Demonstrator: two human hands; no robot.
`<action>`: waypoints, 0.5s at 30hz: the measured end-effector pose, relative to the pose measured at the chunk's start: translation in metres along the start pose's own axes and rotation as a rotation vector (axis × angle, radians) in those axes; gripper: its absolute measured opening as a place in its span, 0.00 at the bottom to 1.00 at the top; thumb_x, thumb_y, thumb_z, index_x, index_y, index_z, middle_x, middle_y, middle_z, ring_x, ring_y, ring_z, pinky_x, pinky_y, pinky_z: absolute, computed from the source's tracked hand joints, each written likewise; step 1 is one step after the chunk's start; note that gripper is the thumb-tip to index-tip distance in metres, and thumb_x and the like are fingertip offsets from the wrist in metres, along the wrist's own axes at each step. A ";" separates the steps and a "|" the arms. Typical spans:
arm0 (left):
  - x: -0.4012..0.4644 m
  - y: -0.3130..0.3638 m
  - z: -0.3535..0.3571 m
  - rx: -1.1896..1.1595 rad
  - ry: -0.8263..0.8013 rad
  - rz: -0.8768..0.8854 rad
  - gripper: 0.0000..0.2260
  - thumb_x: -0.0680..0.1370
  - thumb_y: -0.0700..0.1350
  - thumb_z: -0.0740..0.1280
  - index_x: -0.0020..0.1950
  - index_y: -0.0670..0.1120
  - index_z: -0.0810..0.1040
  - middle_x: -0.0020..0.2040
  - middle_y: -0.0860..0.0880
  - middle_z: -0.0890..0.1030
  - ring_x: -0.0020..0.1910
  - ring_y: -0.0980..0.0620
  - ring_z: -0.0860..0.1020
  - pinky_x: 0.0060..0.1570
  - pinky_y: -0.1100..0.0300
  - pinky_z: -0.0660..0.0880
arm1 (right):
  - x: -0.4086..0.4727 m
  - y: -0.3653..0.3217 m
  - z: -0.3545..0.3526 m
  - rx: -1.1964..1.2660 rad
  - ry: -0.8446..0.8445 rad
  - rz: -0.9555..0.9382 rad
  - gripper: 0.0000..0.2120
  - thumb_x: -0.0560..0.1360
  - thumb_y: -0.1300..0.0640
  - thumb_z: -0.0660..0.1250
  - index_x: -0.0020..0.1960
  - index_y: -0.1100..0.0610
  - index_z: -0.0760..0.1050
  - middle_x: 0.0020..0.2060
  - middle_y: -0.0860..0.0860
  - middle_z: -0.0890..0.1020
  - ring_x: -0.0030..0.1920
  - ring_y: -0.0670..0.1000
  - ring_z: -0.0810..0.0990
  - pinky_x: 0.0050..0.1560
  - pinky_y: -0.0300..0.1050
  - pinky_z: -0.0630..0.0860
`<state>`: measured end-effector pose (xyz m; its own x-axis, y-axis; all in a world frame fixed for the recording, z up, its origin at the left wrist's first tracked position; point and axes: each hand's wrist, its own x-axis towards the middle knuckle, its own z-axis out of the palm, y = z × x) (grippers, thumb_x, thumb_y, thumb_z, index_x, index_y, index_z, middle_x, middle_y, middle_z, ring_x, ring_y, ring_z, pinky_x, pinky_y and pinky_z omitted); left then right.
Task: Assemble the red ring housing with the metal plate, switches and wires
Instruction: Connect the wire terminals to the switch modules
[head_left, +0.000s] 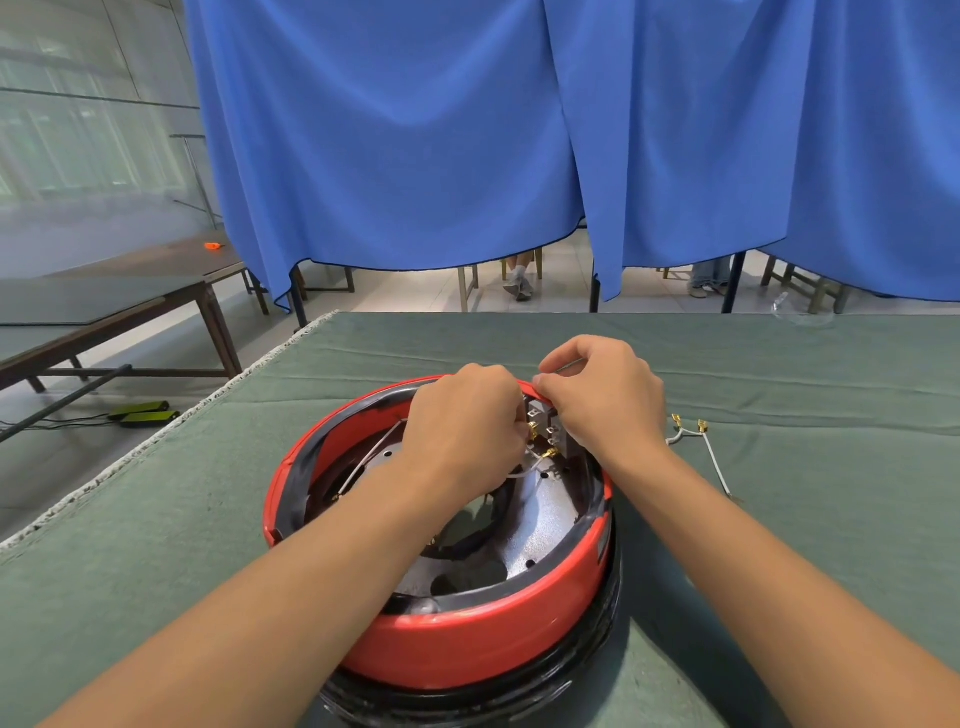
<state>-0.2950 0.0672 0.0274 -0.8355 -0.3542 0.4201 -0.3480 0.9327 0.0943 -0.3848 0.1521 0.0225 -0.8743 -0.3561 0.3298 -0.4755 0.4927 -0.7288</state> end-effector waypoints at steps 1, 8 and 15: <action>0.000 0.000 0.000 0.007 0.001 0.002 0.07 0.75 0.47 0.65 0.47 0.48 0.82 0.45 0.47 0.82 0.46 0.43 0.79 0.37 0.57 0.70 | 0.000 0.000 0.000 -0.006 0.004 -0.003 0.02 0.71 0.51 0.70 0.40 0.47 0.77 0.36 0.42 0.78 0.46 0.50 0.79 0.38 0.41 0.63; 0.000 0.001 0.001 -0.038 -0.026 -0.011 0.07 0.74 0.45 0.65 0.46 0.46 0.82 0.44 0.46 0.82 0.45 0.43 0.78 0.38 0.55 0.72 | 0.000 0.000 0.000 -0.026 0.022 -0.016 0.04 0.70 0.50 0.71 0.39 0.47 0.78 0.35 0.43 0.79 0.45 0.50 0.79 0.35 0.41 0.63; 0.002 0.003 0.001 -0.030 -0.008 -0.016 0.07 0.74 0.45 0.65 0.46 0.46 0.82 0.43 0.46 0.81 0.45 0.43 0.78 0.36 0.55 0.70 | 0.001 0.001 0.000 -0.024 0.027 -0.025 0.05 0.71 0.50 0.71 0.38 0.47 0.78 0.34 0.42 0.78 0.41 0.48 0.76 0.32 0.38 0.62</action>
<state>-0.2976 0.0693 0.0276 -0.8335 -0.3690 0.4112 -0.3483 0.9287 0.1276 -0.3860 0.1523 0.0226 -0.8645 -0.3469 0.3637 -0.4988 0.5034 -0.7055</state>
